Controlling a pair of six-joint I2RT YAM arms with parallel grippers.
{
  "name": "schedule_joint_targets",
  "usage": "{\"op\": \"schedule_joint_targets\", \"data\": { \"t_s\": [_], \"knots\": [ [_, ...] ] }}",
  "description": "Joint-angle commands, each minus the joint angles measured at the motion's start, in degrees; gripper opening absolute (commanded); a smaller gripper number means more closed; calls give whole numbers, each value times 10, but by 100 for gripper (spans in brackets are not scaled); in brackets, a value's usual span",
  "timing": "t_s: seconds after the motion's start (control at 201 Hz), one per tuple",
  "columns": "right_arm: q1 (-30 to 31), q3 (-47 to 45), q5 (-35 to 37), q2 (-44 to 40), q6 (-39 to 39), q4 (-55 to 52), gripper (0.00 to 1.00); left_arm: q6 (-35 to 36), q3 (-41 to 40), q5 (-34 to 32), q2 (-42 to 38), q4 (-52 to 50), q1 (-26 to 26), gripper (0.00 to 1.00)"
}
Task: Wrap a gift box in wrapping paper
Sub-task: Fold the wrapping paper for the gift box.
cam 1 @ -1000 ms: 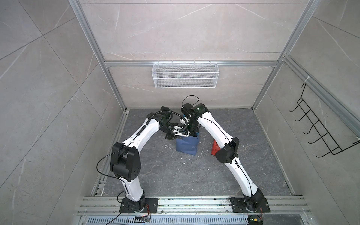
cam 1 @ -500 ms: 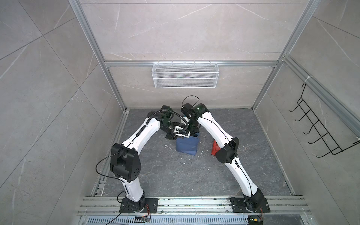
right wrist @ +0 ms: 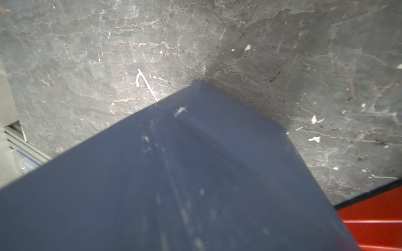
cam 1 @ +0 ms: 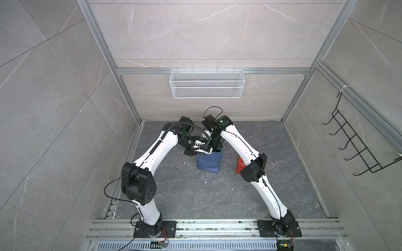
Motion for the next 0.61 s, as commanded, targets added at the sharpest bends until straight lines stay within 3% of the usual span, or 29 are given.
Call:
{"op": "schedule_joint_targets", "data": {
  "t_s": [0.0,0.12,0.274,0.483,0.603],
  "knots": [
    [8,-4,21,33,3,-48,0,-28,-22,-32,-14,86,-6,34],
    [8,-3,16,33,4,-50,0,-31,-38,-69,-6,116,-19,34],
    [8,-2,21,32,5,-46,0,-29,-38,-69,3,121,-29,33],
    [7,-2,25,33,5,-48,0,-24,1,-30,-3,55,-34,6],
    [8,4,24,30,10,-54,0,-29,24,-23,-7,35,-35,0]
  ]
}}
